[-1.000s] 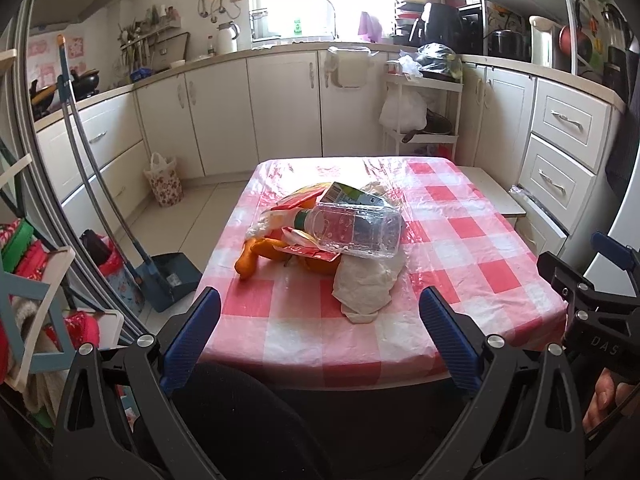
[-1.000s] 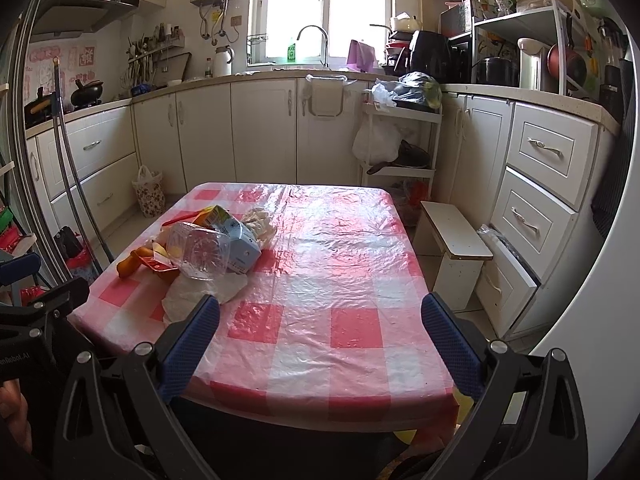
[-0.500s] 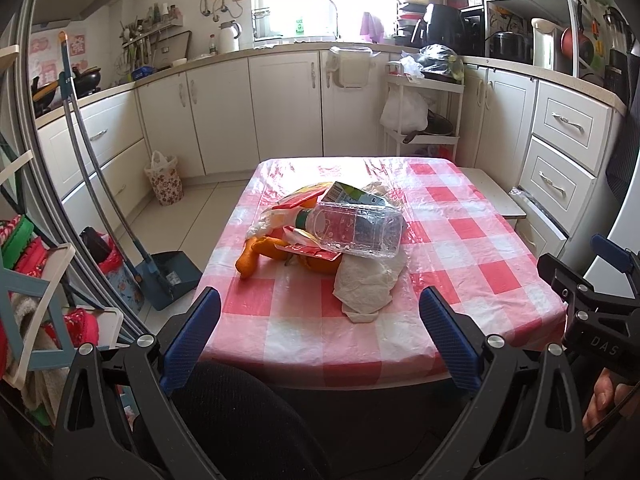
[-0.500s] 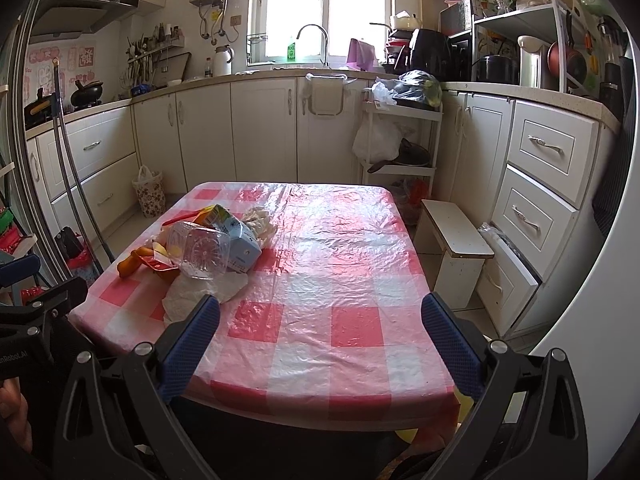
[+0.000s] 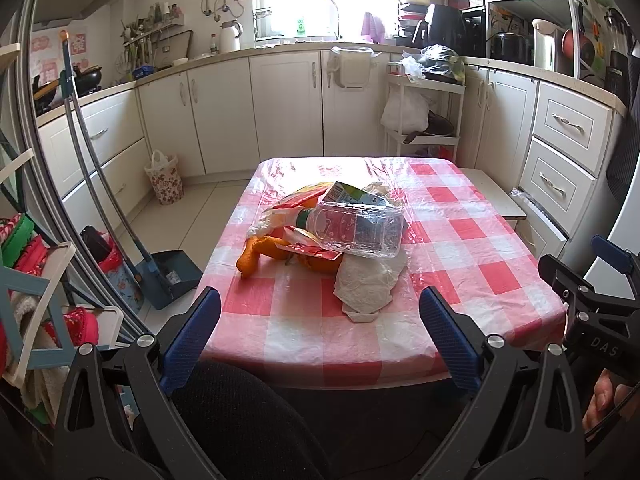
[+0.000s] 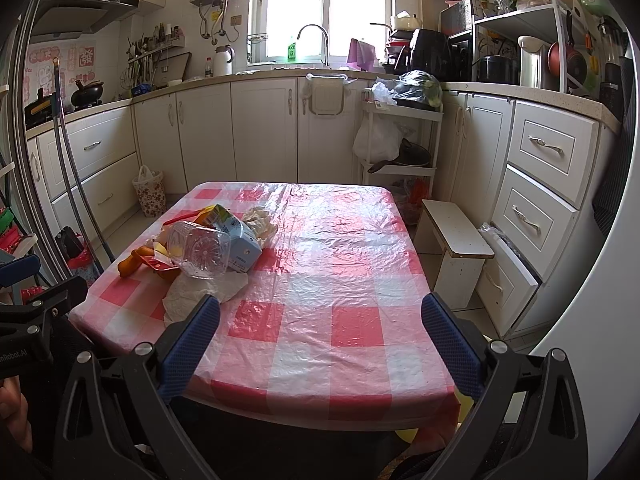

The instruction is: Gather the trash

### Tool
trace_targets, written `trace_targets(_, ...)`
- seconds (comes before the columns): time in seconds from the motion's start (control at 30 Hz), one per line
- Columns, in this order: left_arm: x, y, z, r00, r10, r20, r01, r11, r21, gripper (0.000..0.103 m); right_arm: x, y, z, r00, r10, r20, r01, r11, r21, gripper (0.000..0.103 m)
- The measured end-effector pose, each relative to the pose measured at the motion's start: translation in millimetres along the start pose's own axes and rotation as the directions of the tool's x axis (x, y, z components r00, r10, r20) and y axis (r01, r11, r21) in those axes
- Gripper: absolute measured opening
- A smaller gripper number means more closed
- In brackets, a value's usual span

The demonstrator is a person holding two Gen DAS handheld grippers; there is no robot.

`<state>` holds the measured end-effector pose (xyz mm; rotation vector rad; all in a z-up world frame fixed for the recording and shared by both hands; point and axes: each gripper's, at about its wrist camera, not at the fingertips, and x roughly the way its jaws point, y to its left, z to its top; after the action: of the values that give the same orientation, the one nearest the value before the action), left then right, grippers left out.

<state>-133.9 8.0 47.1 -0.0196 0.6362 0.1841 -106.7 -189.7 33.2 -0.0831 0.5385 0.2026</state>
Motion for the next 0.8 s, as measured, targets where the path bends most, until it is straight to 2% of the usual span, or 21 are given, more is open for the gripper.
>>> trace_targets(0.67,0.7,2.2,-0.9,1.000,0.004,-0.002,-0.004,1.000,-0.002,0.096,1.2,1.8,-0.1,1.000,0.011,0.000,-0.011,1.000,0.001,0.097)
trace_targets(0.8,1.7,4.1,1.2,1.000,-0.012,-0.015,0.012,1.000,-0.006,0.096,1.5,5.8,1.3,1.000,0.025,-0.002,-0.025,1.000,-0.007,0.097)
